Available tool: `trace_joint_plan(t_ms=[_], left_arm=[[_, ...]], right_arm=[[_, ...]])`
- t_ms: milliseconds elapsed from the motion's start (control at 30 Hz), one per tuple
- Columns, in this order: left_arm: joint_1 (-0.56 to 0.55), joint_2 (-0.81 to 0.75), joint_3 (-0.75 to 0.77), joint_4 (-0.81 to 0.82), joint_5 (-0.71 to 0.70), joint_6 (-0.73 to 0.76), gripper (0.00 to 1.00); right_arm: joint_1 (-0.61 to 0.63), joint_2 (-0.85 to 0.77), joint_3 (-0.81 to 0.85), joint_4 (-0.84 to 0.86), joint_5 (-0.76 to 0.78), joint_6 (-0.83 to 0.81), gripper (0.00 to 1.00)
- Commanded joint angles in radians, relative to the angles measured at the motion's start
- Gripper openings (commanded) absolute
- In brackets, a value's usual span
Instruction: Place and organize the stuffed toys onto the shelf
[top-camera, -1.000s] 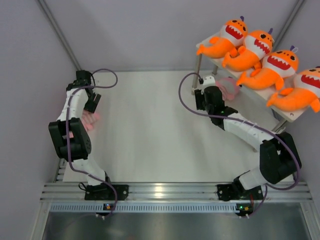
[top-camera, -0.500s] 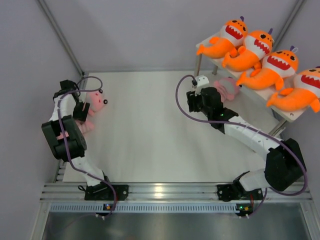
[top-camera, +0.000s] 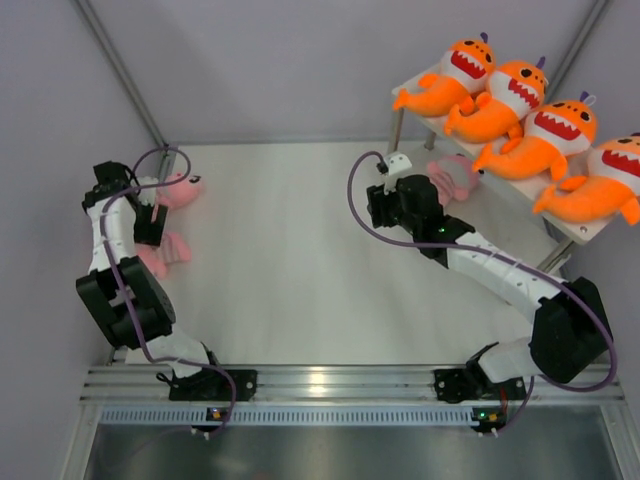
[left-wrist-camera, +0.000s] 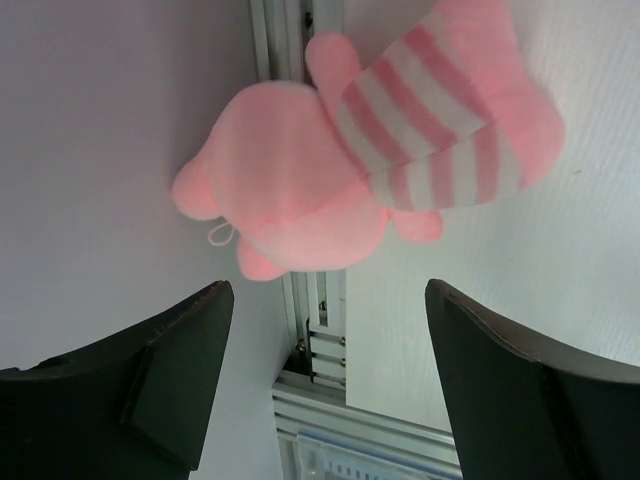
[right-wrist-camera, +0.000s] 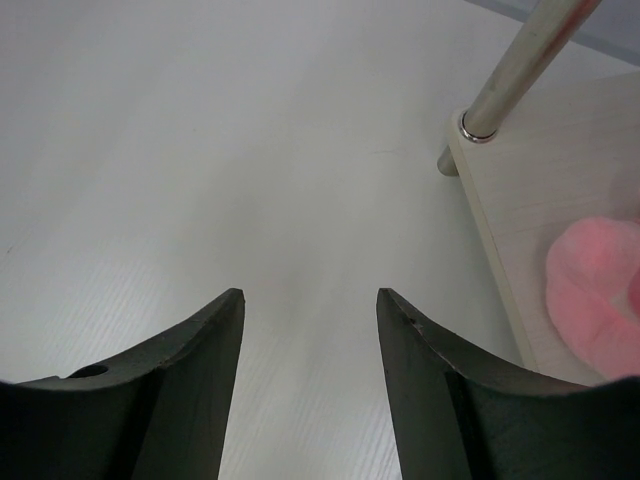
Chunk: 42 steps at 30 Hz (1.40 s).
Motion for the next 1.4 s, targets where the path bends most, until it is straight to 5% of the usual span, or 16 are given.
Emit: trace_joint_plan(t_ms=[0,300,400,433,533,600,967,1133,1367], left_arm=[[0.077,0.036,-0.007,-0.028,-0.002,0.039,0.84],[0.158,0.224,0.000,0.029,0.051,0.071,0.80],[0.158,0.232,0.006,0.044,0.100,0.080,0.59],[0.158,0.232,0.006,0.044,0.111,0.084,0.44],[0.158,0.216,-0.004,0.043,0.140,0.106,0.28],[0.158,0.195,-0.026,0.041,0.137,0.113,0.00],[0.080,-0.271,-0.248,-0.008,0.428,0.263,0.00],[-0.018,-0.310,-0.185,-0.095,0.617,0.205,0.00],[-0.326,-0.327,-0.104,-0.092,0.709,0.054,0.00]], right_arm=[[0.016,-0.055,0.028,-0.003,-0.020,-0.004,0.56],[0.017,-0.055,0.025,-0.011,-0.060,-0.001,0.57],[0.017,-0.058,0.016,-0.008,-0.072,0.003,0.57],[0.019,-0.061,0.014,-0.008,-0.073,0.005,0.57],[0.017,-0.065,0.007,-0.008,-0.077,0.007,0.57],[0.017,-0.066,0.002,-0.009,-0.080,0.007,0.57],[0.019,-0.075,0.085,-0.040,-0.207,0.118,0.57],[0.043,-0.048,0.134,0.023,-0.332,0.265,0.65],[0.146,0.061,0.266,0.124,-0.435,0.378,0.84]])
